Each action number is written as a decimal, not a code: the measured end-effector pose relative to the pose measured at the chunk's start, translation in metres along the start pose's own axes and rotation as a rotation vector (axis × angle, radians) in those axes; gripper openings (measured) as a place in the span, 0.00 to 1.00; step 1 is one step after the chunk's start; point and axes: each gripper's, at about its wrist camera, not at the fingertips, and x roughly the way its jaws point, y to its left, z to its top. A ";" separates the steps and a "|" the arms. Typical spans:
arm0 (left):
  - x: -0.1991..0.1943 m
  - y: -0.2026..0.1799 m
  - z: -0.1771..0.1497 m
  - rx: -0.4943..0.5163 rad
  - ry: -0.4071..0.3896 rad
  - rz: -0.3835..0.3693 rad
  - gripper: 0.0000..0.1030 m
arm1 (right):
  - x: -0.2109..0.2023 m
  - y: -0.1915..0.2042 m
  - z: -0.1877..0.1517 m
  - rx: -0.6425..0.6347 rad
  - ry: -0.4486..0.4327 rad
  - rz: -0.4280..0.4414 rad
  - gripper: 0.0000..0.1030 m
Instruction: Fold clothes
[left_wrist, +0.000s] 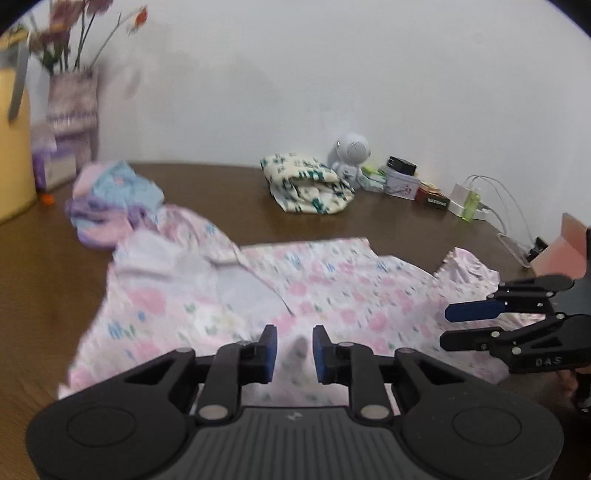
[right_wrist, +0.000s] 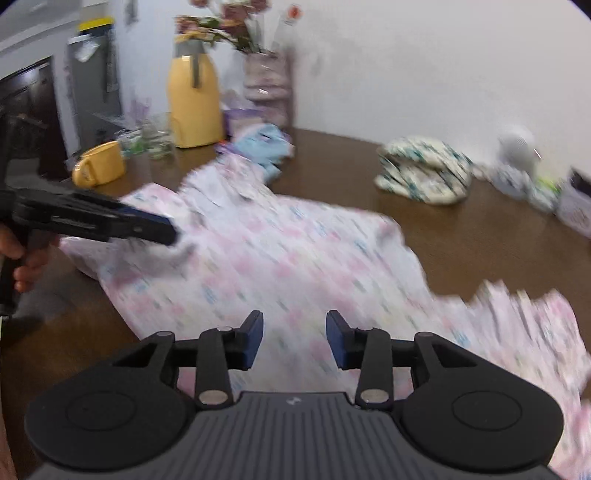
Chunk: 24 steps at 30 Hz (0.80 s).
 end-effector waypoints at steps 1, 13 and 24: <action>0.003 0.001 0.001 0.005 0.005 0.011 0.18 | 0.006 0.006 0.004 -0.024 0.002 0.006 0.37; 0.011 0.044 -0.009 -0.107 0.058 0.058 0.14 | 0.020 -0.017 -0.001 -0.056 0.086 -0.007 0.39; 0.010 0.043 -0.011 -0.104 0.048 0.082 0.10 | -0.059 -0.067 -0.019 0.140 -0.002 -0.076 0.42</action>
